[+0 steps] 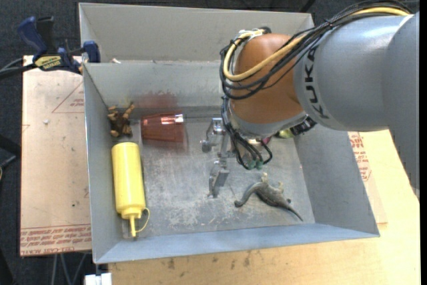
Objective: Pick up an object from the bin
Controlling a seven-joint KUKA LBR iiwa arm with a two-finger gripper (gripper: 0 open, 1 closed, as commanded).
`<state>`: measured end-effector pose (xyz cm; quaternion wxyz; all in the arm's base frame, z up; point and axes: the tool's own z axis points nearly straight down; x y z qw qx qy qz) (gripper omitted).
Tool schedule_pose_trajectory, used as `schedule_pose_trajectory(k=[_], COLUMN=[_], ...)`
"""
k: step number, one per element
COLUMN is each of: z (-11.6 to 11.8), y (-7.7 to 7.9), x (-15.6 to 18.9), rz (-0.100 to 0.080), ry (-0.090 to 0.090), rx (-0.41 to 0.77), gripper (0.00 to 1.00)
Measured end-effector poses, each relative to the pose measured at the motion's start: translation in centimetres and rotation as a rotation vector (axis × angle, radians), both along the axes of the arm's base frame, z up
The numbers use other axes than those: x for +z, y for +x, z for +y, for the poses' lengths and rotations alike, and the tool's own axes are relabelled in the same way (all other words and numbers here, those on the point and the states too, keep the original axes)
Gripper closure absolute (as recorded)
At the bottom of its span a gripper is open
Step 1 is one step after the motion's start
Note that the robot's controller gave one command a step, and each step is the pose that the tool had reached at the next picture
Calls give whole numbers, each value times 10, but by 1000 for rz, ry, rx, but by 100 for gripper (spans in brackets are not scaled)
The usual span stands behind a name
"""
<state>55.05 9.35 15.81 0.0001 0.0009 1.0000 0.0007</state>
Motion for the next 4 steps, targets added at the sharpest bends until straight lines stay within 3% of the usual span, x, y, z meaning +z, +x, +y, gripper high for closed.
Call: schedule_pose_trajectory(k=[1, 2, 3, 4], z=[0, -11, -43, -79], y=[0, -29, -48, -19], x=[0, -26, -56, -82], rz=[0, -6, 2, -3], ry=[0, 0, 0, 0], rx=[0, 54, 135, 145], gripper=[0, 0, 0, 0])
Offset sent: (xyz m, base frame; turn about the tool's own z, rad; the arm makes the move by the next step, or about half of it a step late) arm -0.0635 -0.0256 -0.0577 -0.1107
